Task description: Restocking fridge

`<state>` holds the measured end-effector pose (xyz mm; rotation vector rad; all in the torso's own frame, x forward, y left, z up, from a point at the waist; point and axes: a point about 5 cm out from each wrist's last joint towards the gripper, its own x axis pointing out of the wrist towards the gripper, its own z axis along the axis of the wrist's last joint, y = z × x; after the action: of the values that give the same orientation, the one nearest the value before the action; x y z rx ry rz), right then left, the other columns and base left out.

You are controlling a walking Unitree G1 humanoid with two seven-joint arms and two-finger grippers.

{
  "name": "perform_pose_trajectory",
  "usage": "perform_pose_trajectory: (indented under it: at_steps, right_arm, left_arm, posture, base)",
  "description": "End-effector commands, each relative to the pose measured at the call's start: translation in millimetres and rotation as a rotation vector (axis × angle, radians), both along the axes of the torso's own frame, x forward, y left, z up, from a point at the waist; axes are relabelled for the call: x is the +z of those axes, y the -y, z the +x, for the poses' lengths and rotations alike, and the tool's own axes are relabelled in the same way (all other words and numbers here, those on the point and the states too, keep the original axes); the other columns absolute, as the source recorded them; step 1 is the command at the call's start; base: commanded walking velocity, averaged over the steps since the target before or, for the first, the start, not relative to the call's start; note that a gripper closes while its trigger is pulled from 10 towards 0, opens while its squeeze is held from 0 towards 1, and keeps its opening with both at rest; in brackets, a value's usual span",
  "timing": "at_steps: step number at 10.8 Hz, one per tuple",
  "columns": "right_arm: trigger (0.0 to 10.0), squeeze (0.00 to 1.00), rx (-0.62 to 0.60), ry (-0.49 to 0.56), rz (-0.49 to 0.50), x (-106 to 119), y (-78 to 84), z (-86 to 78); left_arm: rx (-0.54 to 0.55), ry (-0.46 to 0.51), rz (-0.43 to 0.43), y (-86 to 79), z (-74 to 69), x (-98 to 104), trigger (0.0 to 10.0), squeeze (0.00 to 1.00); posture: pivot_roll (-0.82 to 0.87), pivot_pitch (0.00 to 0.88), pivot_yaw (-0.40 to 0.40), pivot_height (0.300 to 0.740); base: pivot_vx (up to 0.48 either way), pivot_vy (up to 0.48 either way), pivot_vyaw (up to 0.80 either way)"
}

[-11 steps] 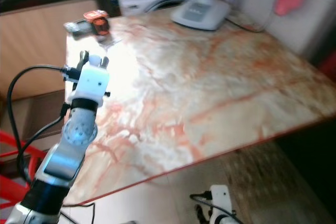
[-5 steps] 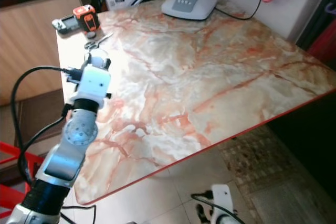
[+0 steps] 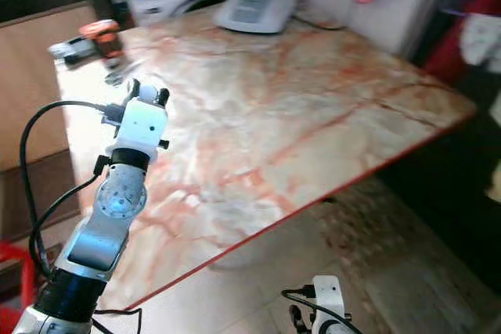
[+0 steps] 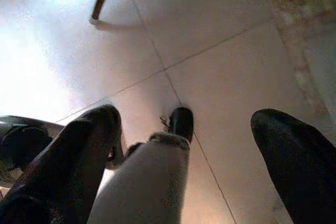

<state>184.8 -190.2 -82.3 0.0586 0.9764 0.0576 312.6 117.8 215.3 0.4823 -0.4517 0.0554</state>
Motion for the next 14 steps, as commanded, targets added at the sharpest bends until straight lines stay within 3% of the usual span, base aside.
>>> perform_pose_trajectory:
  at_steps: [1, 4, 6, 8, 10, 14]
  right_arm:
    - [10.0, 0.00, 0.006, -0.020, 0.002, -2.5, -1.9, -4.3]
    - [10.0, 0.00, 0.007, -0.017, 0.001, -2.1, -1.7, -3.7]
    - [10.0, 0.00, 0.006, -0.018, 0.001, -2.1, -2.0, -3.6]
    - [10.0, 0.00, 0.005, -0.020, 0.001, -2.1, -2.1, -3.5]
    - [10.0, 0.00, 0.007, -0.021, 0.004, -2.1, -2.5, -3.4]
    - [10.0, 0.00, 0.002, -0.010, 0.016, -1.6, -2.7, -2.9]
  left_arm:
    - [0.007, 0.030, 0.015, -2.2, -1.6, 4.7, 10.0, 0.00]
    - [0.007, 0.029, 0.016, -3.1, -1.1, 5.2, 10.0, 0.00]
    - [0.002, 0.037, 0.014, -2.8, -1.9, 5.6, 10.0, 0.00]
    - [0.005, 0.033, 0.005, -3.3, -1.4, 5.3, 10.0, 0.00]
    - [0.008, 0.033, -0.003, -4.0, -1.6, 5.1, 10.0, 0.00]
    - [0.017, 0.029, -0.037, -5.1, -1.8, 4.4, 10.0, 0.00]
  posture:
    - [0.03, 0.095, 0.062, 0.740]
    - [0.03, 0.101, 0.061, 0.740]
    - [0.03, 0.104, 0.062, 0.740]
    - [0.03, 0.109, 0.063, 0.740]
    - [0.03, 0.111, 0.063, 0.740]
    - [0.03, 0.113, 0.061, 0.740]
  base:
    - [0.000, -0.244, 0.00]
    - [0.000, -0.094, 0.00]
    - [0.000, -0.480, -0.40]
    - [0.000, 0.000, 0.00]
    - [0.000, 0.000, -0.80]
    - [0.000, 0.106, 0.00]
